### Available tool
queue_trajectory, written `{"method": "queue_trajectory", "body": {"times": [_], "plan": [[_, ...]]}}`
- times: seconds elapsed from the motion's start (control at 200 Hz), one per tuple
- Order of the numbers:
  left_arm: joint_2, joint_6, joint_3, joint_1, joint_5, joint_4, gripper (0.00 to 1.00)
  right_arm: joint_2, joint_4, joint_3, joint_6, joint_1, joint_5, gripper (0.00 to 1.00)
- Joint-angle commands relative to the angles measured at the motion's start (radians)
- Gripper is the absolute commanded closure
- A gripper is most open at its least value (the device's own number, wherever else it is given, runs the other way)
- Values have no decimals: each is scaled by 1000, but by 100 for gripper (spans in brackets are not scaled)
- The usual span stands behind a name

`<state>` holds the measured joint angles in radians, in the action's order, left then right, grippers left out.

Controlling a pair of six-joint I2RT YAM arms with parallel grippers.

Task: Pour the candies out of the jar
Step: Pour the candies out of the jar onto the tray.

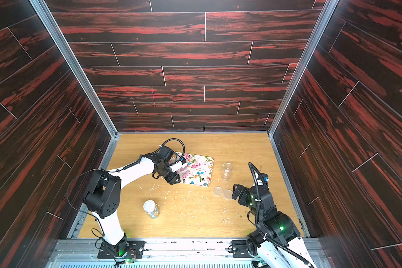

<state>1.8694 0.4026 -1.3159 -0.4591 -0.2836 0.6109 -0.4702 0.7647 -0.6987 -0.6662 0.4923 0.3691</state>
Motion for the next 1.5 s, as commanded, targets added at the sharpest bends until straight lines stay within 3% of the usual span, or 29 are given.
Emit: {"method": "queue_trajectory", "body": {"times": [0.0, 1.498], "plan": [[18, 57, -49, 7, 20, 82, 55, 10, 19, -6, -21, -3, -5, 1], [190, 263, -336, -13, 411, 340, 55, -21, -11, 42, -29, -3, -46, 1]]}}
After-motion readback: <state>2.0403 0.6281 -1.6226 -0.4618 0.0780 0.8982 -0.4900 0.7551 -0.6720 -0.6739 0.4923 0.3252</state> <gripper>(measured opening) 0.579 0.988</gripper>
